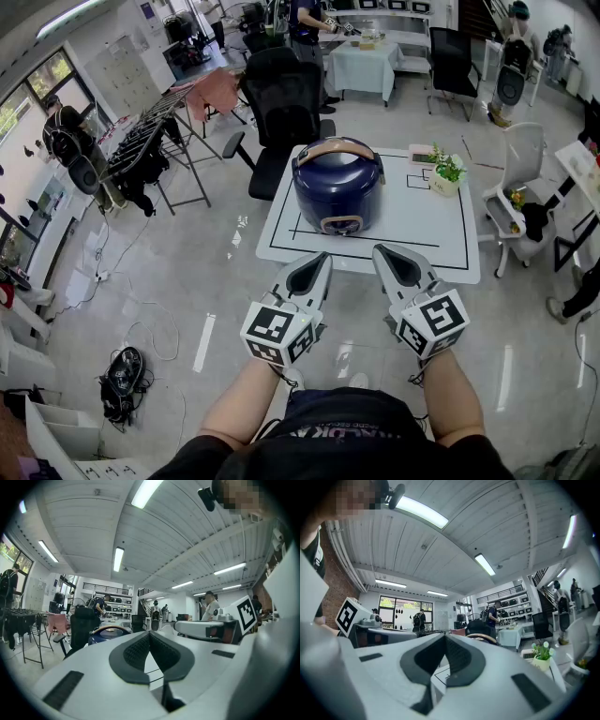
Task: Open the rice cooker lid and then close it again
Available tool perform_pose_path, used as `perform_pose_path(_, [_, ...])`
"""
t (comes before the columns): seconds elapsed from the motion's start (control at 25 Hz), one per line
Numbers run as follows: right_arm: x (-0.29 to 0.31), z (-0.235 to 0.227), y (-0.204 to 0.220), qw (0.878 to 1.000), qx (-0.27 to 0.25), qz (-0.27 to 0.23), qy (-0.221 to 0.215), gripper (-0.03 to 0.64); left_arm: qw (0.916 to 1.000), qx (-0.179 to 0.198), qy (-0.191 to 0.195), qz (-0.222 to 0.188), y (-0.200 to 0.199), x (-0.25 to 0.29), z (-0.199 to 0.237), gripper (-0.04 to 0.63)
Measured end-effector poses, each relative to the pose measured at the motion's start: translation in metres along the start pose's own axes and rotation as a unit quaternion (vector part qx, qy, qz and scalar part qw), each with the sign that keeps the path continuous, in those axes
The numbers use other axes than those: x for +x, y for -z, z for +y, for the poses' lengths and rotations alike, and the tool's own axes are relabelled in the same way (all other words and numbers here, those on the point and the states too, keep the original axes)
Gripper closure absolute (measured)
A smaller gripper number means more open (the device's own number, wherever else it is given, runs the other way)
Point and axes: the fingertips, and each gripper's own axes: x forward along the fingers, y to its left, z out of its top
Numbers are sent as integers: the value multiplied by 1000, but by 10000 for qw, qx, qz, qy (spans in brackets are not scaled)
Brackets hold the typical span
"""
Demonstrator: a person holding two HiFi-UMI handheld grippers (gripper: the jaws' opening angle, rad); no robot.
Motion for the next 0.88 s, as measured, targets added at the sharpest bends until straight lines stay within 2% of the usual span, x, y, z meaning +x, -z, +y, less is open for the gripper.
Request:
perform_pose_path(0.52, [0,-13,0,9999,141,-45,-88,617,9999,-40,-113,-11,-3,10,-1,594])
perform_pose_path(0.8, [12,-21,-4,9995,174,-163,-197,615,9993,-90,-368,-65,-4,15,17,594])
perform_pose_path(0.88, [17,-24,-4,9995,158,-187,-207,573,9988,-121,-457,-90,-4,17,24,594])
